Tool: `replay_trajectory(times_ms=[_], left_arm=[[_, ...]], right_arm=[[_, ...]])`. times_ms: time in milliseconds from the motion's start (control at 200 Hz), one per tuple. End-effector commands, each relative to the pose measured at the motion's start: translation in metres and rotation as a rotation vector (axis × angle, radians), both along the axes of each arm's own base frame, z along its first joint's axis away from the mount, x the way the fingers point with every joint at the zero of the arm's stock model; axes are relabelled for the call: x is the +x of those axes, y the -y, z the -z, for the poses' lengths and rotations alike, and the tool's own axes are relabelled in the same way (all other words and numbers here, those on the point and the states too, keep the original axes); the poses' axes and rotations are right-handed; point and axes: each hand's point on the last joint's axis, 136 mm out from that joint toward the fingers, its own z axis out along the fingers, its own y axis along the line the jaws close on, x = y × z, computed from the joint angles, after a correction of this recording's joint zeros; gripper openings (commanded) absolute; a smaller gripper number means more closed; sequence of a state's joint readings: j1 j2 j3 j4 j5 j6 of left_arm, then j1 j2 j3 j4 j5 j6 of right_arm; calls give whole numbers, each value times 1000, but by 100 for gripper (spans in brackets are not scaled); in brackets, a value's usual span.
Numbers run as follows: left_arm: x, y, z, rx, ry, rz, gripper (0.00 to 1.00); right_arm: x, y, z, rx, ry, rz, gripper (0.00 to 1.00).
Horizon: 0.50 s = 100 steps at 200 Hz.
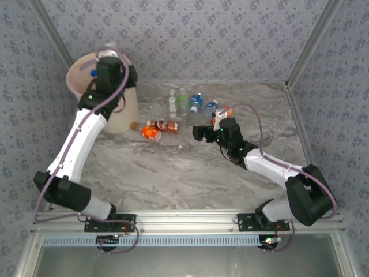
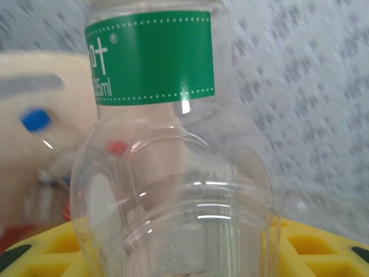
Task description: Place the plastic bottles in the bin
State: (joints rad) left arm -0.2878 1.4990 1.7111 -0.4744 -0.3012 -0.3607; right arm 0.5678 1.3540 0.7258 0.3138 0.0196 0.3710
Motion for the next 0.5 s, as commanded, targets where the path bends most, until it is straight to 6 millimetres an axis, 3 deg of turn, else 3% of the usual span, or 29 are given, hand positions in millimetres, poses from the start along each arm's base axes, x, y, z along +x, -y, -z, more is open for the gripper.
replay_trajectory(times_ms=[0,135,280,360,495], left_arm=[[7,-27,-30,115,30,24,48],[23,-74,-20,191,-39,-19,49],[30,-123,10,226,-149,-68,50],[36,-134,30,179,-192,-38,50],[44,-134,65,156,-275,32,51]], right_arm=[[-1,2,-17,22,22,16,100],[-2,4,-17,19,22,23,100],[-2,3,-18,19,23,22,100],[-2,3,-18,16,21,22,100],[-2,3,-18,8,16,21,100]])
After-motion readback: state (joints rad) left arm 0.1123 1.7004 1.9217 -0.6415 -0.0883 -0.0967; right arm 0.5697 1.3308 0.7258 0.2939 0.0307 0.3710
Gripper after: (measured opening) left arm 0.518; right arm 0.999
